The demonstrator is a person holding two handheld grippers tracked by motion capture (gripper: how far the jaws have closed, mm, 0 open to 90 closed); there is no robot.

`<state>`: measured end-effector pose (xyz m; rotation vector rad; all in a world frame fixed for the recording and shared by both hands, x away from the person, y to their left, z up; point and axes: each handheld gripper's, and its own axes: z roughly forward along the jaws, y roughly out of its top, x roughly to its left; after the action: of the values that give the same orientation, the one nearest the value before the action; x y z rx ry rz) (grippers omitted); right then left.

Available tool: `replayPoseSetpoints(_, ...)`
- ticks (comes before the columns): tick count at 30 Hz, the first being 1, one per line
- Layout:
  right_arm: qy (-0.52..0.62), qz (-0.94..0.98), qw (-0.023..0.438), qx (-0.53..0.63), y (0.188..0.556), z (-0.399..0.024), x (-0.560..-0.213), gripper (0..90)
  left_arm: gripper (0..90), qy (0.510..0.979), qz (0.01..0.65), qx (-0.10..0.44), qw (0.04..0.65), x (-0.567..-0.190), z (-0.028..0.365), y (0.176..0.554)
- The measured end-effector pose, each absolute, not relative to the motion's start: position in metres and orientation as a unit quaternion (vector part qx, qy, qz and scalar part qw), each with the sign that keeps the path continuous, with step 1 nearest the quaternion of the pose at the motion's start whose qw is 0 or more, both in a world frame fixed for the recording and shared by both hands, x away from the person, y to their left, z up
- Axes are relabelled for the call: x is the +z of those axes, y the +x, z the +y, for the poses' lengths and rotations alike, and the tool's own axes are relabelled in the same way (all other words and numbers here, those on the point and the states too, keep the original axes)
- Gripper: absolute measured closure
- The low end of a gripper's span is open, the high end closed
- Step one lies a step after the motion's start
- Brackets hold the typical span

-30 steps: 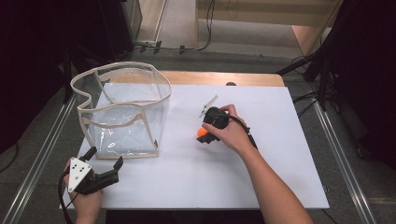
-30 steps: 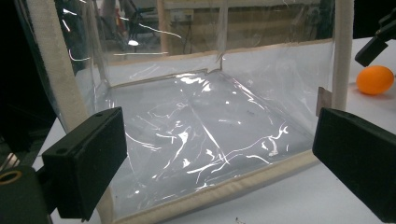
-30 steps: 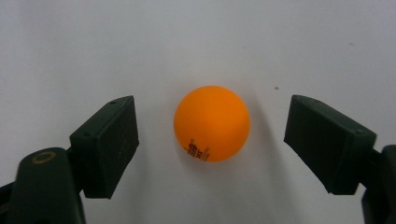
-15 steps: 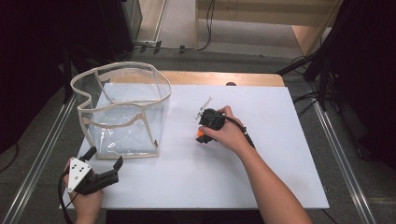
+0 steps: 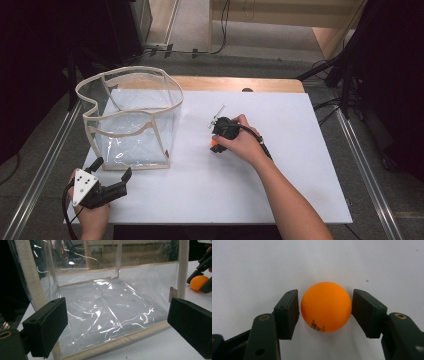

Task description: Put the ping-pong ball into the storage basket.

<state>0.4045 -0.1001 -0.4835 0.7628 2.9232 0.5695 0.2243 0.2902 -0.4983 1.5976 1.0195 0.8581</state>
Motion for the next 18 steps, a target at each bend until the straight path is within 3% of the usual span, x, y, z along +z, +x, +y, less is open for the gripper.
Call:
replayPoseSetpoints(7,0.255,0.950,0.038,0.179,0.4054,-0.0989,-0.4833,47.4,3.6,0.662,0.423,0.356,0.507,-0.4983,0.2902,0.2243)
replayPoseSetpoints(18,0.247,0.952,0.026,0.177,0.4063,-0.0968,-0.4818,47.8,3.6,0.662,0.423,0.356,0.506,-0.4983,0.2902,0.2243)
